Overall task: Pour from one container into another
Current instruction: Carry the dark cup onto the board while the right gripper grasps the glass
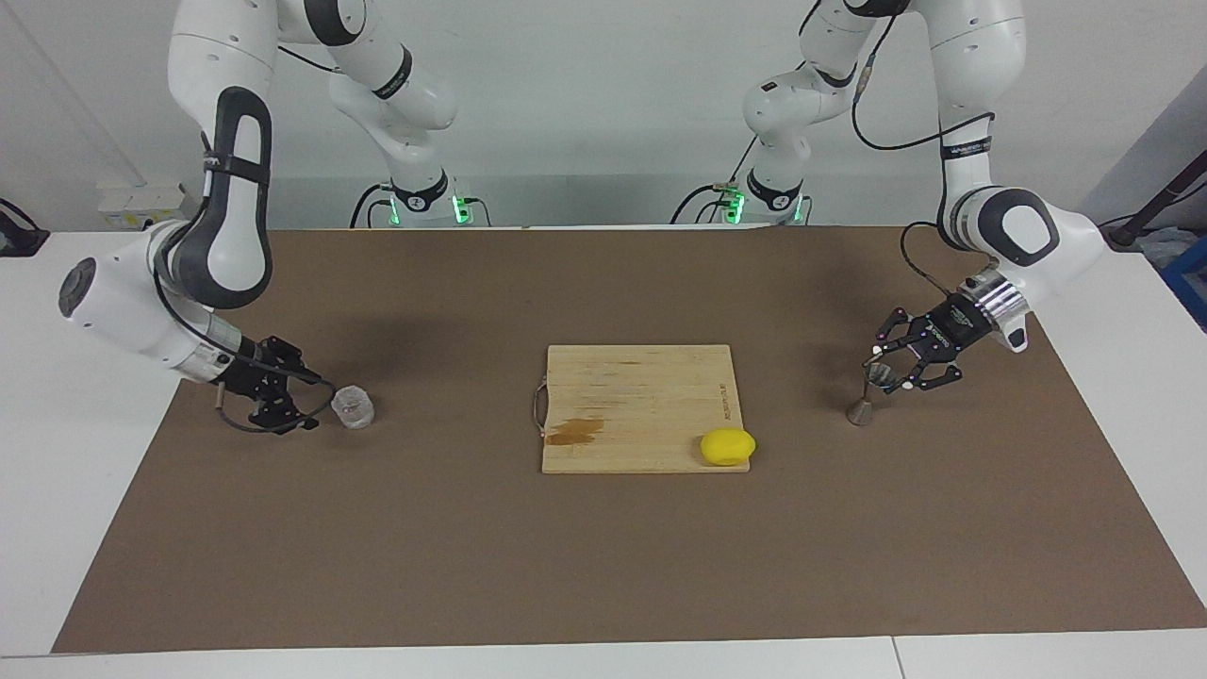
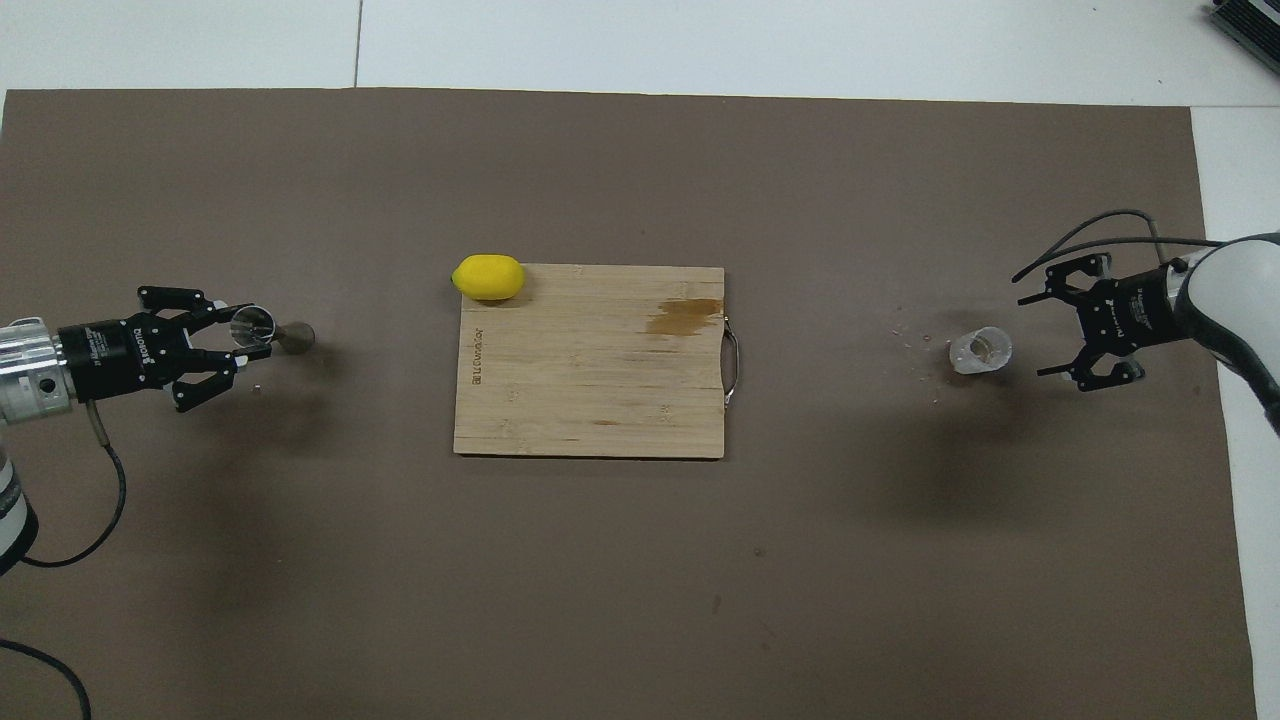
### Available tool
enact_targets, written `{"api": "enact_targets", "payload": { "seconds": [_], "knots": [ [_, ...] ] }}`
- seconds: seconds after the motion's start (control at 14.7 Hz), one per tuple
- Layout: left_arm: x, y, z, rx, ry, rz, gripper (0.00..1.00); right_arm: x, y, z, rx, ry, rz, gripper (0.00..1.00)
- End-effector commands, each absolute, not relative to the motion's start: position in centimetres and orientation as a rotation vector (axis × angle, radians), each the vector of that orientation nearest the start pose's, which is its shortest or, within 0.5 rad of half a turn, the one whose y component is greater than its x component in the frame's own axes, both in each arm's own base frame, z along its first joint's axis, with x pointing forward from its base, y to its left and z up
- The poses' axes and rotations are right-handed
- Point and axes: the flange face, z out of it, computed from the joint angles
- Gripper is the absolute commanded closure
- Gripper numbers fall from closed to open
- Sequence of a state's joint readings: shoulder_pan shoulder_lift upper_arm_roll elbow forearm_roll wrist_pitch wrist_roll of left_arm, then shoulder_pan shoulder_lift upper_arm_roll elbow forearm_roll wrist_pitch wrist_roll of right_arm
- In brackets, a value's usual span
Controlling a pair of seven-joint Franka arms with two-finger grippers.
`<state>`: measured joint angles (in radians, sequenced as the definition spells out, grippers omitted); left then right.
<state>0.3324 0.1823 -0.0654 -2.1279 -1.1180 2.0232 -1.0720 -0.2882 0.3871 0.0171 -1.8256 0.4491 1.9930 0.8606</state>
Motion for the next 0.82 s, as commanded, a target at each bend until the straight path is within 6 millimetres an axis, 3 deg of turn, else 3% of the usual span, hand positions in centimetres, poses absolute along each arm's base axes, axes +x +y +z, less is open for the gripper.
{"api": "enact_targets", "payload": {
  "seconds": [0.0, 0.2, 0.34, 0.55, 0.75],
  "knots": [
    [54.3, 8.6, 33.6, 1.191, 1.922, -0.804, 1.0, 61.5, -15.6, 29.5, -2.091, 1.728, 0.48, 0.09],
    [55.4, 7.2, 35.6, 1.214, 1.859, -0.903, 1.0, 61.5, -15.7, 27.7, -2.037, 1.732, 0.535, 0.08],
    [56.4, 4.6, 37.7, 1.283, 1.795, -0.915, 1.0, 61.0, -14.8, 26.9, -1.993, 1.729, 0.58, 0.08],
    [57.4, -1.3, 40.5, 1.401, 1.712, -0.913, 1.0, 60.1, -13.4, 25.4, -1.959, 1.682, 0.628, 0.08],
    [57.3, -9.1, 42.1, 1.418, 1.645, -0.973, 1.0, 59.0, -13.0, 24.5, -1.951, 1.671, 0.646, 0.07]
  ]
}}
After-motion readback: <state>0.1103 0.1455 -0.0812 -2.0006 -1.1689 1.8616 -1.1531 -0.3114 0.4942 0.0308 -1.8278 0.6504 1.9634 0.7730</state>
